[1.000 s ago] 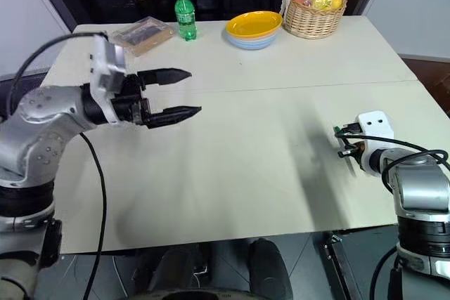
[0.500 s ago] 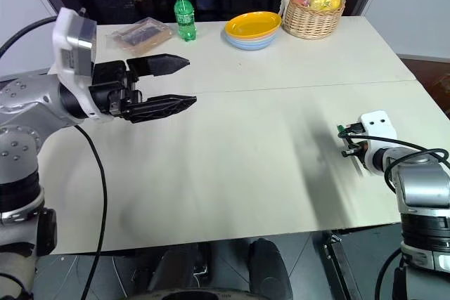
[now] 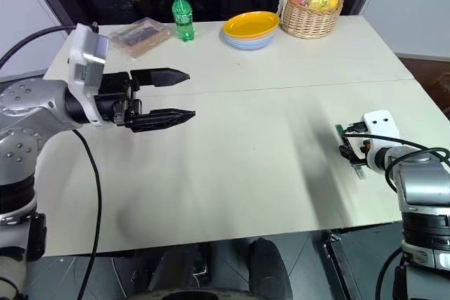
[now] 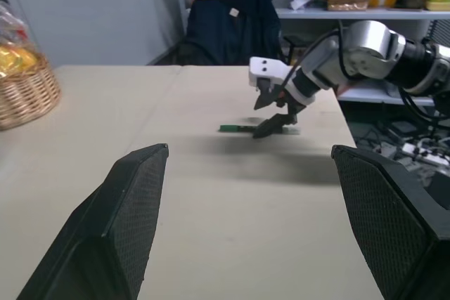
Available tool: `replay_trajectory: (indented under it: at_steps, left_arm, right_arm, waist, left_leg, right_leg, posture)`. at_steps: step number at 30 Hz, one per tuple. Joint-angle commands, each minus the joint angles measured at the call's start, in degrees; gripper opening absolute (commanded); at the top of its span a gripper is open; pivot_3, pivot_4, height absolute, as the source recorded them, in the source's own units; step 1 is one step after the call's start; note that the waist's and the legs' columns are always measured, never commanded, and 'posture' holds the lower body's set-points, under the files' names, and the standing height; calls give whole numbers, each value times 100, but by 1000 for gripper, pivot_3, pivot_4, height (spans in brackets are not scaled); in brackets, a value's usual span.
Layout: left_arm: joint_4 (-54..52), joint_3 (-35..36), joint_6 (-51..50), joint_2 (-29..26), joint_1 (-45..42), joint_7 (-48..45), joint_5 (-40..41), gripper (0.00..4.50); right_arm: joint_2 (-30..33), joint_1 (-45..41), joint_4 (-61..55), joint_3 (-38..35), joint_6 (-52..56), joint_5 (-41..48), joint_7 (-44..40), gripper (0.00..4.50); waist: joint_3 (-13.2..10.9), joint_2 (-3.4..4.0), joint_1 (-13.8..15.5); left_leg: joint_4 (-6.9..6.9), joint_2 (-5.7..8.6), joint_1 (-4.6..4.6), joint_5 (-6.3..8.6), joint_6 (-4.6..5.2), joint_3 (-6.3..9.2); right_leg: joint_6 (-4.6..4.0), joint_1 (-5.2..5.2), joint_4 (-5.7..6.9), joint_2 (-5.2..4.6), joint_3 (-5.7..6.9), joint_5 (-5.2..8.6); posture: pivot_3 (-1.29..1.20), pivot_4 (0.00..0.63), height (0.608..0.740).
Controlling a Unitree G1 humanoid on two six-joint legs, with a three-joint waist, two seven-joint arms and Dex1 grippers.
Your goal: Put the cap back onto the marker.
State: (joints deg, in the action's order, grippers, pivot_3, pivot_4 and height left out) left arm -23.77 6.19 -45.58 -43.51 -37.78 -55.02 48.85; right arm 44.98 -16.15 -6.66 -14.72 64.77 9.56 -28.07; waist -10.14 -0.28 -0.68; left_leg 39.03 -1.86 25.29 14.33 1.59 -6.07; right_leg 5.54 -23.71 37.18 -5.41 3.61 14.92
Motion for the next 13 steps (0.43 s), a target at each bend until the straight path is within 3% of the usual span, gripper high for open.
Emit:
replay_trajectory:
  at_steps: [1, 13]
  left_arm:
    - [137, -60, 222, -72, 11, -197, -163, 3881]
    - [1090, -631, 950, 152, -152, -1090, -777, 3881]
  right_arm:
    - [252, -26, -581, -279, 321, 278, -195, 4463]
    - [982, 444, -2411, -1327, 1544, 1146, -749, 4463]
  waist:
    - [-1, 1, 13]
    - [-2, 2, 49]
  left_leg:
    - [0, 1, 1, 3, 5, 0]
    - [-1, 2, 6, 12, 20, 2]
  right_leg:
    - [0, -1, 0, -1, 0, 0]
    - [-4, -4, -8, -6, 1, 2]
  posture:
    - [0, 150, 740]
    - [0, 150, 740]
